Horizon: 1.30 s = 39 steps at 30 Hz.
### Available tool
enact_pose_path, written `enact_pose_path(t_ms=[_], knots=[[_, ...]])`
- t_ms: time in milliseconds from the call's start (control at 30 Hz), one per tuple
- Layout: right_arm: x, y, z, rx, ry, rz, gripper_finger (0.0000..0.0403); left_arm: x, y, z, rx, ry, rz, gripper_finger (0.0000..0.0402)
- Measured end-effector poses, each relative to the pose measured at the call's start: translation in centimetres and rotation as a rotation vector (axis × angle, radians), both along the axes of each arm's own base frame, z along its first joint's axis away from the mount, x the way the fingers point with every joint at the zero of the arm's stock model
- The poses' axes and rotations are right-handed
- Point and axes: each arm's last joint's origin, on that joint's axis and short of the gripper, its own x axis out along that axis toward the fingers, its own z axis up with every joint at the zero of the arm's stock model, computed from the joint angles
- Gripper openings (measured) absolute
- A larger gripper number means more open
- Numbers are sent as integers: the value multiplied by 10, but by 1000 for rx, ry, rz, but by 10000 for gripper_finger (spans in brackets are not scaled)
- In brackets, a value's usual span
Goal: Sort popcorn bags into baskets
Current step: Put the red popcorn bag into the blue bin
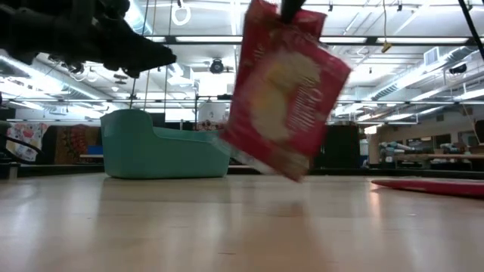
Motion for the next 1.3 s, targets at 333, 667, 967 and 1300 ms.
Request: enact_pose_path(t_ms=[333,667,967,1300], knots=[[15,-14,12,82,-81,51,11,46,-10,4,11,69,-31,222],[25,-29,13,135,-121,52,11,76,-14,0,50,124,-28,235],[20,-38,10,180,-59,-26,11,76,-14,-5,86,198,-29,235],[28,-36,13,184,-144,-13,11,74,-14,-2,85,194,-23,235]])
